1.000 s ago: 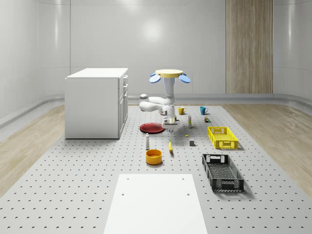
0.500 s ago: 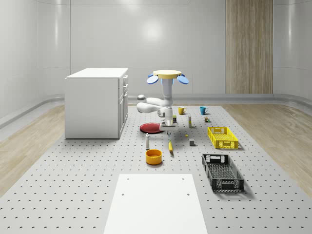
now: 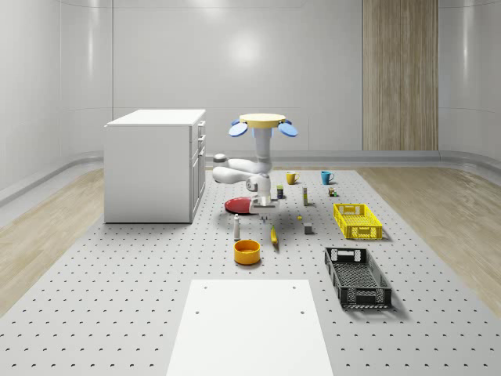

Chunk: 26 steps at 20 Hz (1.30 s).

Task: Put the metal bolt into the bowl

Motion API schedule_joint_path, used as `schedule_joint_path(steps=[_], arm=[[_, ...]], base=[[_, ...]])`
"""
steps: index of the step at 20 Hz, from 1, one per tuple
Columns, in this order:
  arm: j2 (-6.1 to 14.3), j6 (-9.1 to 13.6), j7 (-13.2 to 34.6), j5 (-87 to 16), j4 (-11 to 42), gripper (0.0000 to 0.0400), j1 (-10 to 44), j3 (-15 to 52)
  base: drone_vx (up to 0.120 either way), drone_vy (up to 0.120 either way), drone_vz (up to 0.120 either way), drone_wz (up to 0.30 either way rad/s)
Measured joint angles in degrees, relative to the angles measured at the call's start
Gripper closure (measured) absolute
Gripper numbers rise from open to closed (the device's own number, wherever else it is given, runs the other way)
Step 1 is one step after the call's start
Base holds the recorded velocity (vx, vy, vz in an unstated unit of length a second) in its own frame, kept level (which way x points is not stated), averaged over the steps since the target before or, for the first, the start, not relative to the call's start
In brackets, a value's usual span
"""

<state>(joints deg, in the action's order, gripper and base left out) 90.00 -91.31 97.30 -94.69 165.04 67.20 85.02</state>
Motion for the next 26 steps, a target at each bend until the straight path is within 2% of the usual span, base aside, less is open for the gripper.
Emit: schedule_joint_path(steps=[10,20,26], arm=[[0.5,-0.5,0.0,0.2,0.0,0.0300,0.0,0.1],[0.9,-0.8,0.1,0.3,0.0,0.0300,0.1,0.1],[1.1,-1.0,0.1,0.4,0.0,0.0300,0.1,0.1]], base=[[0.120,-0.072,0.000,0.000],[0.120,-0.108,0.000,0.000],[0.120,-0.033,0.000,0.000]])
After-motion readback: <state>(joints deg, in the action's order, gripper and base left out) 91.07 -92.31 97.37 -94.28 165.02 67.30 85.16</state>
